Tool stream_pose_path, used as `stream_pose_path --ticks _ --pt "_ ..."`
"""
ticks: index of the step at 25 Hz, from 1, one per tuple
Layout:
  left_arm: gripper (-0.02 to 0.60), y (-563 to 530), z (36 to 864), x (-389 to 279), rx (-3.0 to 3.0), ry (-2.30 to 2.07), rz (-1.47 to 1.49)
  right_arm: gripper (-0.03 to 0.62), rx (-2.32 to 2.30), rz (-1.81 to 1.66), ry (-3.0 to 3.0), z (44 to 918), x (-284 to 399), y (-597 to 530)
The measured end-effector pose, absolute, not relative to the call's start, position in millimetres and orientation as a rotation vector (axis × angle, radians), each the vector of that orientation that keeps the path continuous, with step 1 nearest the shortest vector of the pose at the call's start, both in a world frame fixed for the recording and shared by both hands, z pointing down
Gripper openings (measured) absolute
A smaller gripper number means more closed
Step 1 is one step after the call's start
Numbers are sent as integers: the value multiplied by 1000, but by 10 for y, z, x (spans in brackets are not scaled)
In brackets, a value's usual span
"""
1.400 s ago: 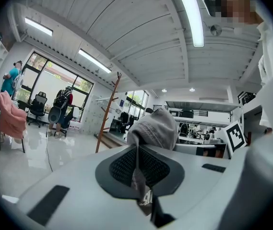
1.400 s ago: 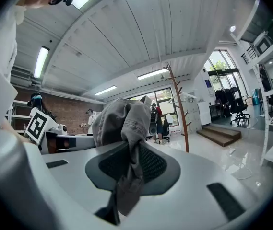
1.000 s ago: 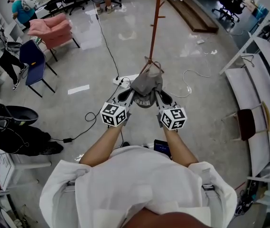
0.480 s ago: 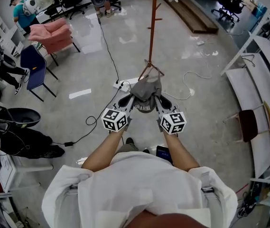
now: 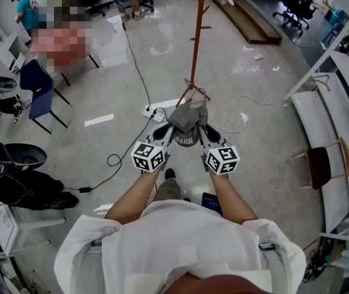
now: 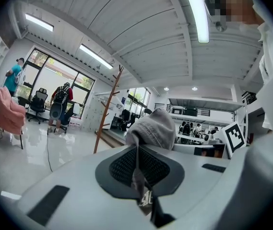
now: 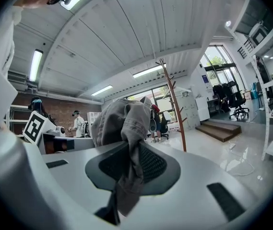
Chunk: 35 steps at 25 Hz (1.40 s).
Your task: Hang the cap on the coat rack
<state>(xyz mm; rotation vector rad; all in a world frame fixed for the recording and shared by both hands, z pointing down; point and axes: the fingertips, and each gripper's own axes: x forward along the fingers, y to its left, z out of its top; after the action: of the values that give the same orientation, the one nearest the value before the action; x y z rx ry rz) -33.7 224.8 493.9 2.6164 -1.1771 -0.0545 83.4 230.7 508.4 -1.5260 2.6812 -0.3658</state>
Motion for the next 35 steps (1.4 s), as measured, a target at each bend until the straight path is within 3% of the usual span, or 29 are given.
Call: stream_pose_path --ticks 16,35 --pt "20 464 5116 -799 2577 -1117 -106 67 -1602 -413 2702 5236 374 571" --pt "20 -487 5204 -930 2587 -1075 -119 66 -1635 -411 2687 5301 216 -328"
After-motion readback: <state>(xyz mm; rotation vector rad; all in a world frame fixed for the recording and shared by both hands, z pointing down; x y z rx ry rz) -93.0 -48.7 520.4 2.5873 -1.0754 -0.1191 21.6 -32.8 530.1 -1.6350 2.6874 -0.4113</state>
